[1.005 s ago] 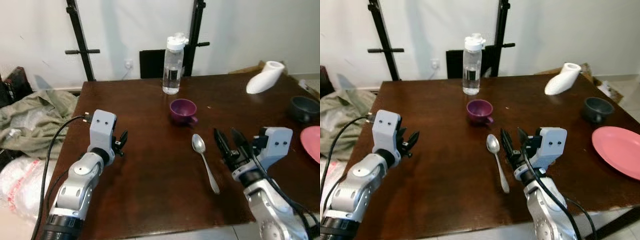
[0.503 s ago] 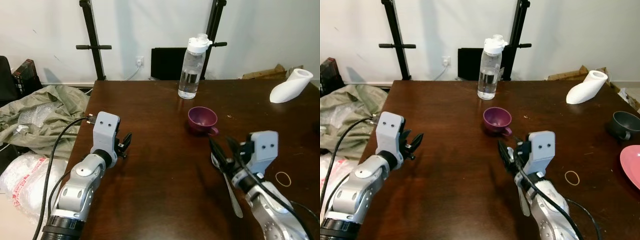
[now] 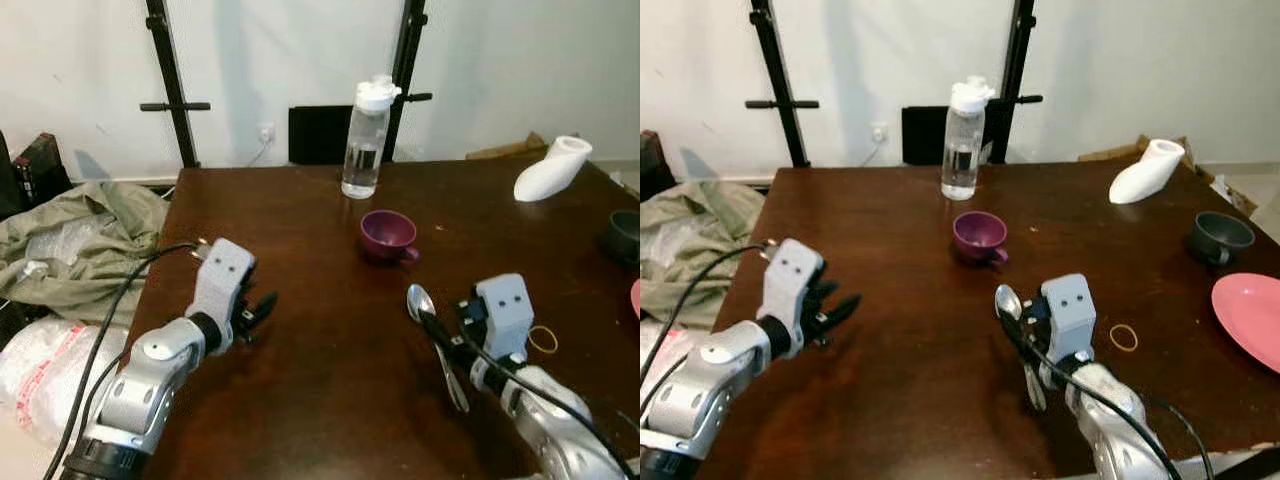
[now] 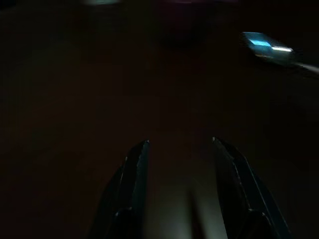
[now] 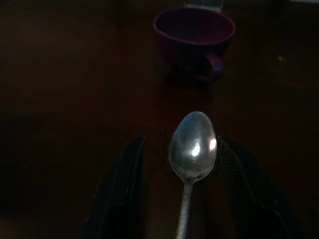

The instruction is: Setting the table

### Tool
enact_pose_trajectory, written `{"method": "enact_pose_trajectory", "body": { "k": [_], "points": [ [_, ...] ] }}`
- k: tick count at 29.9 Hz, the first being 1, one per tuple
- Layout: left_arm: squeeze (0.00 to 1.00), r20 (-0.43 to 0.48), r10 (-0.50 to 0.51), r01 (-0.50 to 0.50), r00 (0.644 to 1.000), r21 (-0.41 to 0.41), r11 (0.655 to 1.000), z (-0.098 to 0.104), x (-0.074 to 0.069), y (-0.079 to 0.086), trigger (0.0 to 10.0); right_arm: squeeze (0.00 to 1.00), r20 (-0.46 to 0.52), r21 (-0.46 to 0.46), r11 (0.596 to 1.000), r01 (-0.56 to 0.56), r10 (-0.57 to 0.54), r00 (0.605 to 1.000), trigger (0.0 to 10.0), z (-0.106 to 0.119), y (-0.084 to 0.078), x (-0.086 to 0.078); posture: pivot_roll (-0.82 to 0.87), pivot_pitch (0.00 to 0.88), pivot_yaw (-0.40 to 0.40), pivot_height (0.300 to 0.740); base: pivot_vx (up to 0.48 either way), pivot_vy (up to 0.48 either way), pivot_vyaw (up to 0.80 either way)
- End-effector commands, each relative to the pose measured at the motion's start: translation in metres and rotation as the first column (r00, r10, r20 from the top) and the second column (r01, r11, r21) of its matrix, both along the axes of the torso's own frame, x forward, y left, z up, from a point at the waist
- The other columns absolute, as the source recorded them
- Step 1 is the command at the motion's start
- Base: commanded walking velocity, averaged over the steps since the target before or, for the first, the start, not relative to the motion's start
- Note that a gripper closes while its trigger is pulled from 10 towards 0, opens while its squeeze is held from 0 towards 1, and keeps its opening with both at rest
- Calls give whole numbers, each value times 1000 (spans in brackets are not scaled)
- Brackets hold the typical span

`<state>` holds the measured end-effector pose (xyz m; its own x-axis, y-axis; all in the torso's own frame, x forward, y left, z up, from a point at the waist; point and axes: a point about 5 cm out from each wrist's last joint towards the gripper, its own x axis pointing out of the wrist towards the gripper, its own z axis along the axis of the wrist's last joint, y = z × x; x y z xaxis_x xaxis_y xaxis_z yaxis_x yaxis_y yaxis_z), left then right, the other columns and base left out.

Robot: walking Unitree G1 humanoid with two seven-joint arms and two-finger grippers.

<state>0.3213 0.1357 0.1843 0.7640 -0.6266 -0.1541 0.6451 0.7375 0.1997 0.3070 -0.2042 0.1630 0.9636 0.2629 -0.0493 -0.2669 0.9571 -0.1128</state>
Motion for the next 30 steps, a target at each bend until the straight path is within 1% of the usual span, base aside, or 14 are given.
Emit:
{"method": "enact_pose_trajectory", "body": {
  "k": [1, 2, 6, 7, 8, 13, 16, 18, 22, 24, 25, 26, 27, 30],
  "points": [
    [0, -9, -79, 79, 997, 6, 997, 1, -4, -6, 10000, 4, -49, -9, 1000, 19, -19, 999, 10000, -9, -6, -1, 18, 147, 87, 740, 0, 0, 0],
    [0, -9, -120, 120, 993, 12, 993, 4, -4, -8, 10000, 1000, -62, -10, 1000, 10, -10, 998, 10000, -11, -6, -1, 18, 149, 88, 740, 0, 0, 0],
    [0, -5, -238, 238, 971, 28, 971, 12, -3, -17, 10000, 1000, -107, -31, 1000, 0, -3, 994, 10000, -19, -11, 0, 18, 168, 88, 740, 0, 0, 0],
    [0, -6, -263, 263, 965, 25, 964, 14, -2, -19, 10000, 835, -112, -37, 999, 6, -10, 994, 10000, -20, -12, 1, 15, 175, 89, 740, 0, 0, 0],
    [0, -3, -286, 285, 958, 28, 958, 16, -2, -22, 10000, 0, -116, -43, 999, 12, -17, 993, 10000, -20, -14, 2, 14, 179, 90, 740, 0, 0, 0],
    [0, 6, -367, 366, 930, 43, 930, 23, -1, -35, 10000, 0, -143, -53, 998, 14, -22, 989, 10000, -21, -21, 2, 10, 195, 92, 740, 0, 0, 0],
    [0, 8, -377, 376, 926, 44, 926, 25, -1, -37, 10000, 0, -150, -63, 998, 16, -25, 988, 10000, -22, -25, 0, 7, 199, 94, 740, 0, 0, 0],
    [0, 9, -382, 381, 924, 43, 923, 25, 0, -38, 10000, 0, -177, -76, 997, 21, -34, 984, 10000, -27, -29, -5, 7, 202, 95, 740, 0, 0, 0],
    [0, 8, -382, 382, 924, 45, 923, 25, 2, -38, 10000, 0, -255, -57, 998, -20, 4, 967, 10000, -41, -25, -15, 9, 205, 98, 740, 0, 0, 0],
    [0, 9, -379, 378, 925, 46, 925, 25, 3, -38, 10000, 0, -273, -54, 998, -28, 12, 962, 10000, -44, -24, -16, 9, 205, 98, 740, 0, 0, 0],
    [0, 10, -372, 371, 928, 45, 928, 25, 4, -37, 10000, 0, -304, -49, 998, -44, 27, 952, 4588, -50, -22, -19, 9, 205, 98, 740, 0, 0, 0],
    [0, 12, -366, 365, 931, 45, 930, 25, 5, -37, 10000, 0, -327, -43, 998, -55, 38, 944, 1608, -54, -21, -20, 12, 204, 98, 740, 0, 0, 0],
    [0, 14, -362, 361, 932, 45, 931, 26, 6, -37, 10000, 0, -343, -34, 997, -67, 51, 938, 0, -57, -19, -21, 13, 204, 97, 740, 0, 0, 0],
    [0, 17, -355, 354, 935, 43, 934, 26, 7, -37, 10000, 0, -355, -27, 996, -82, 67, 932, 0, -58, -17, -22, 14, 204, 96, 740, 0, 0, 0]
  ]
}}
